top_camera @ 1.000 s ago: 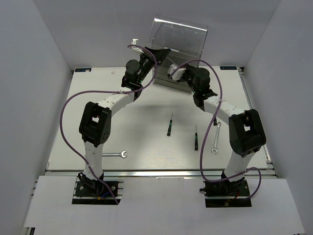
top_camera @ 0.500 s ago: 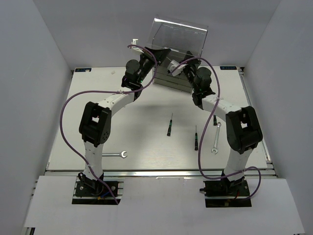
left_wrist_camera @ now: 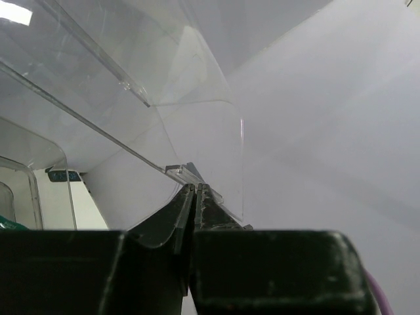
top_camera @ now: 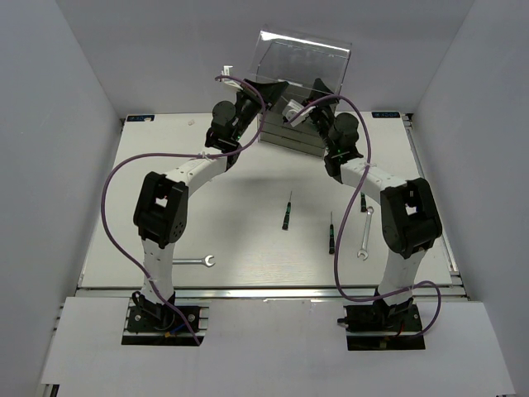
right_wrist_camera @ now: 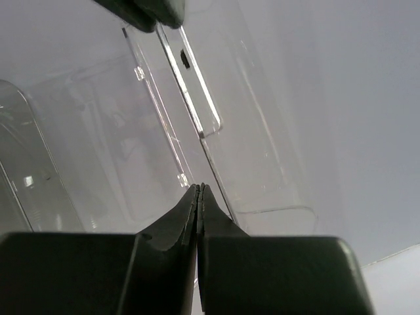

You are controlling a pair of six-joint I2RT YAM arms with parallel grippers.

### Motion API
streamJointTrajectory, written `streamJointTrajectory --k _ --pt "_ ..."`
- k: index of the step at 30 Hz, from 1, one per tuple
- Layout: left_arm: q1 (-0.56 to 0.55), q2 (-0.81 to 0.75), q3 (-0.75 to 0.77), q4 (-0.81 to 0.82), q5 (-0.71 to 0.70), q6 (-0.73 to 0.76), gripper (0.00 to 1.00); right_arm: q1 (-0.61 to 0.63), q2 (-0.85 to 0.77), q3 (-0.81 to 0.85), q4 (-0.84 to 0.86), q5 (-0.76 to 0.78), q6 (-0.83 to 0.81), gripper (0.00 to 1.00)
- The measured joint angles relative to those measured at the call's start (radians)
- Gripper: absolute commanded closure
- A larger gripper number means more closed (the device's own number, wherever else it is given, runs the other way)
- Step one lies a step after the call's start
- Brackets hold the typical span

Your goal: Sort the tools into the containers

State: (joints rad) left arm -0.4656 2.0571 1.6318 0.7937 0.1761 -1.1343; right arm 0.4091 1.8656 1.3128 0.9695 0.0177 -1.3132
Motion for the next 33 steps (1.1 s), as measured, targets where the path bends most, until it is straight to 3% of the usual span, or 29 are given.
streamJointTrajectory --k 1,5,14,19,22,24,29,33 --pt "0.0 0.0 0.0 0.0 0.0 0.002 0.55 0.0 0.0 0.0 0.0 -0.001 0.0 1.0" --pt "0.004 0.0 -0.008 -0.019 -0.011 0.002 0.37 0.0 0.0 0.0 0.016 -0.003 0.0 1.0" --pt "0.016 -0.112 -0.271 -0.089 -0.043 0.064 0.27 0.0 0.0 0.0 0.029 -0.003 0.001 1.0" --pt "0.017 -0.335 -0.451 -0.203 -0.086 0.155 0.35 0.0 0.0 0.0 0.029 -0.002 0.005 1.0" --pt "0.016 -0.499 -0.483 -0.369 -0.173 0.21 0.51 0.0 0.0 -0.003 0.028 -0.002 0.019 1.0" --pt "0.016 -0.583 -0.459 -0.539 -0.254 0.241 0.56 0.0 -0.002 -0.016 0.029 -0.002 0.029 1.0" --pt "0.039 -0.626 -0.362 -0.99 -0.455 0.321 0.34 0.0 -0.003 -0.065 0.024 -0.002 0.048 1.0" --pt "0.096 -0.5 -0.322 -1.291 -0.516 0.348 0.3 0.0 -0.003 -0.079 0.02 -0.002 0.056 1.0"
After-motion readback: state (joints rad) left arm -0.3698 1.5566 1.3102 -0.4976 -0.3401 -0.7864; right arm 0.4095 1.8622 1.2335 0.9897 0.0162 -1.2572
